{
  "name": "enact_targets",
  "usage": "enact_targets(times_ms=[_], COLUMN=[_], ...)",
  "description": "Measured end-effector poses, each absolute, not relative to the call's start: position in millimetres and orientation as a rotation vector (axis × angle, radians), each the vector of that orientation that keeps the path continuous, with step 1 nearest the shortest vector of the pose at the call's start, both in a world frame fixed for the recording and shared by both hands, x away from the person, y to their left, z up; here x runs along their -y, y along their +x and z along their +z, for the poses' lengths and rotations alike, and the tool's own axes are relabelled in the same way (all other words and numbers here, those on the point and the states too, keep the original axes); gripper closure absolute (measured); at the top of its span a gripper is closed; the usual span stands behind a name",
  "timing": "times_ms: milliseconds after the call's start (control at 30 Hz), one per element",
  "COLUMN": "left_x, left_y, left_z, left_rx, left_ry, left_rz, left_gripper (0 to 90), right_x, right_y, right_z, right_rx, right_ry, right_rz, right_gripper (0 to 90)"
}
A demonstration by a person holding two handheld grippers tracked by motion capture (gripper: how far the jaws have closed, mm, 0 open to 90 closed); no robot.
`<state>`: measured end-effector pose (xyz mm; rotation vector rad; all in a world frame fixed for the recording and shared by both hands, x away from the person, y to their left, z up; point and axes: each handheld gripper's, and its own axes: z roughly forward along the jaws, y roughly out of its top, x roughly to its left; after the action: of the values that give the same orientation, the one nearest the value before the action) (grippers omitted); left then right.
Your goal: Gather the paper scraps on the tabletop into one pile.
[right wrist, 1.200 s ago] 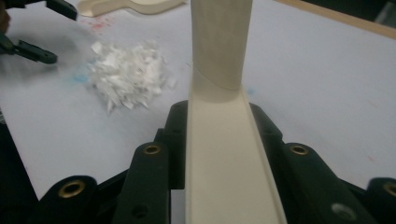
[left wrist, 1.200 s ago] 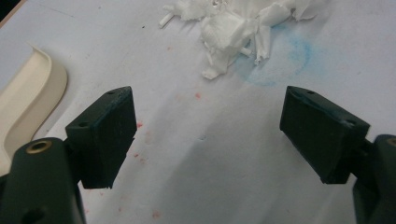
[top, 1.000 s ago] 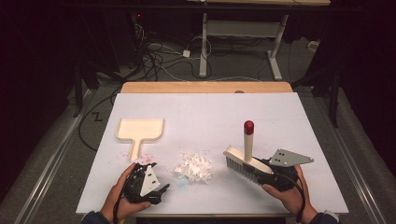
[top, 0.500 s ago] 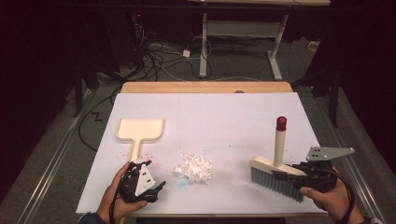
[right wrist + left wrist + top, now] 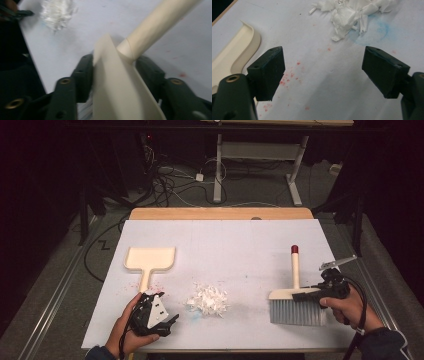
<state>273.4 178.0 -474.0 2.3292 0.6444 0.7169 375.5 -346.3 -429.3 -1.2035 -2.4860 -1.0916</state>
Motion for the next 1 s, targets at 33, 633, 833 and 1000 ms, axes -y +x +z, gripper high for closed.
enact_targets(times_ms=[33,633,833,1000], left_x=[-177.6,-180.5,-181.0,-180.3], left_y=[274.3,267.8,269.4,271.0], left_z=[-474.4,-473.0,-472.3,-472.6], left_rx=[-0.645,-0.65,-0.668,-0.68], left_ry=[2.332,2.308,2.298,2.296], left_rz=[0.716,0.744,0.76,0.763], left_gripper=[17.7,17.1,17.0,17.0], right_x=[346.6,314.0,306.4,303.9], right_y=[381.2,300.9,286.2,280.2], right_z=[-428.0,-404.1,-406.6,-411.5], right_rx=[2.53,3.127,3.136,3.138], right_ry=[-1.218,-1.37,-1.365,-1.32], right_rz=[-1.052,-1.687,-1.747,-1.769], right_gripper=[43.6,24.4,20.7,17.5])
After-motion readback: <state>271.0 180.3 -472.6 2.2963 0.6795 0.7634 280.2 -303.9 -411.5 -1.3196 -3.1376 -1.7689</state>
